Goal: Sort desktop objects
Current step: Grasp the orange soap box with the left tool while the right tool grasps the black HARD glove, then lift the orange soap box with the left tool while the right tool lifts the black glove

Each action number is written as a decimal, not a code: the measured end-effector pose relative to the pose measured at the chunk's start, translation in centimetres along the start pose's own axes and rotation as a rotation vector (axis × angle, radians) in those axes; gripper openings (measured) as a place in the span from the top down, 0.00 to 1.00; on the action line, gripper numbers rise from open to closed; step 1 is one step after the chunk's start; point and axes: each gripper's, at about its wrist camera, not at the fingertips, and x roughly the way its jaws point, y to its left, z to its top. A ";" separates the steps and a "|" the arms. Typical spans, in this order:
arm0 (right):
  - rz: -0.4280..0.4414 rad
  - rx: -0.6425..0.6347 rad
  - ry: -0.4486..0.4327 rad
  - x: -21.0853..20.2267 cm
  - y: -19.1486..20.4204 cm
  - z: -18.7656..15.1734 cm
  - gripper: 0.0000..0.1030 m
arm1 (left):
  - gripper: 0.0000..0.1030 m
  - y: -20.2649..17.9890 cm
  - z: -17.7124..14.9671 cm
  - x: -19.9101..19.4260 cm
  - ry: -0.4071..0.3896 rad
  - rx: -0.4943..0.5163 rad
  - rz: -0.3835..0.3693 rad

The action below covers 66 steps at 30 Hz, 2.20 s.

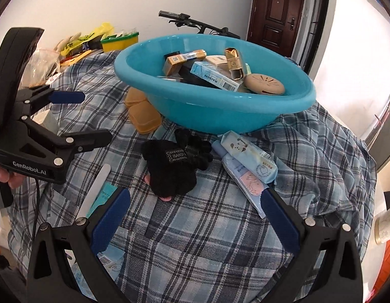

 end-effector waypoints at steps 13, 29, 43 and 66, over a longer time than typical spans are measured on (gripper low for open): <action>0.080 -0.005 0.051 5.1 0.4 1.6 0.25 | 0.00 0.7 -0.8 1.4 0.049 0.009 0.008; 0.119 0.105 0.004 3.1 -2.0 0.2 0.57 | 0.00 0.2 1.7 5.9 0.091 0.029 -0.026; 0.159 0.164 -0.040 2.7 -4.0 -0.1 0.57 | 0.31 1.1 2.8 9.1 0.109 -0.035 -0.030; 0.153 0.190 -0.049 2.3 -4.9 -0.5 0.56 | 0.17 0.4 -1.9 3.9 0.095 -0.002 -0.098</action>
